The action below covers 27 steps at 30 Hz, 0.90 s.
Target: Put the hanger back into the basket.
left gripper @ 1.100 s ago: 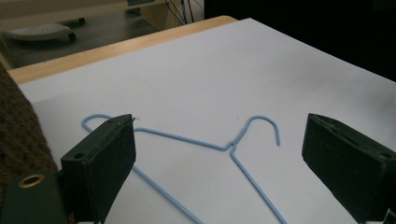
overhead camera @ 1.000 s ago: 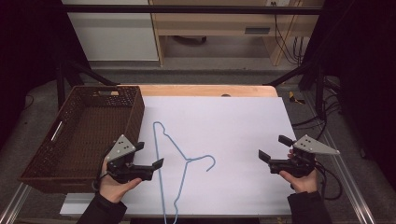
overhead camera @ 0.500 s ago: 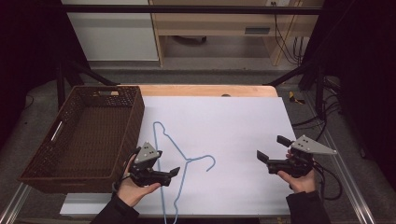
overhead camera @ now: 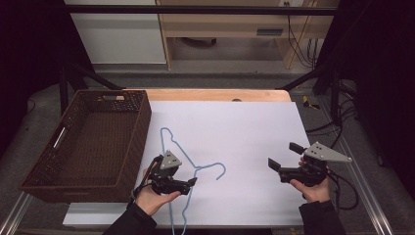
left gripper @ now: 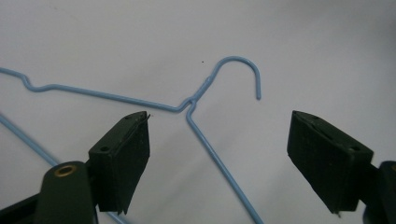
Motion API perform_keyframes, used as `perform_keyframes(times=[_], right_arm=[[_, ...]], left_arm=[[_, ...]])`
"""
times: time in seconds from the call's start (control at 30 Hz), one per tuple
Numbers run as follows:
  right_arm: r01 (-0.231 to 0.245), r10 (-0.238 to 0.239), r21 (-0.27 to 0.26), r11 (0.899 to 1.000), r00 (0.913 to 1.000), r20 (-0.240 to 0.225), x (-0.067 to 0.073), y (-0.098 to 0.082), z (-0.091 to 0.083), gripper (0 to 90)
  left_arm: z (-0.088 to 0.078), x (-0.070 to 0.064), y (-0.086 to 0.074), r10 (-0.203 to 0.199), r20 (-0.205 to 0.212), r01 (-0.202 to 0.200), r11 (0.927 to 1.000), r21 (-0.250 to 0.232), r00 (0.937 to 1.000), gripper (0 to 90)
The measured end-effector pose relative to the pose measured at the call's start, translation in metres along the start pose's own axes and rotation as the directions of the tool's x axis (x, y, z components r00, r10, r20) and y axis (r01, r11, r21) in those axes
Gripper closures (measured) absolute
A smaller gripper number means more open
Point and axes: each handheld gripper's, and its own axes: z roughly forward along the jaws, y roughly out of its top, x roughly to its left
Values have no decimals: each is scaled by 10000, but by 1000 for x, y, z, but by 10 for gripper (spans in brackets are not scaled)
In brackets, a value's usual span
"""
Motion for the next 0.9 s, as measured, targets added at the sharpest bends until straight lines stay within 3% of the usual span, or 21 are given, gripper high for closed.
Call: perform_keyframes(times=[0.47, 0.9], right_arm=[[-6, 6, 127, 9999, 10000, 2, 3, -1, 3, 32], [-53, 53, 208, 9998, 10000, 0, 5, -2, 6, 33]], left_arm=[[29, -13, -10, 37, -236, -9, 9934, 1144, 9997, 346], [48, -23, -19, -311, -525, 398, 9838, 1746, 9981, 566]])
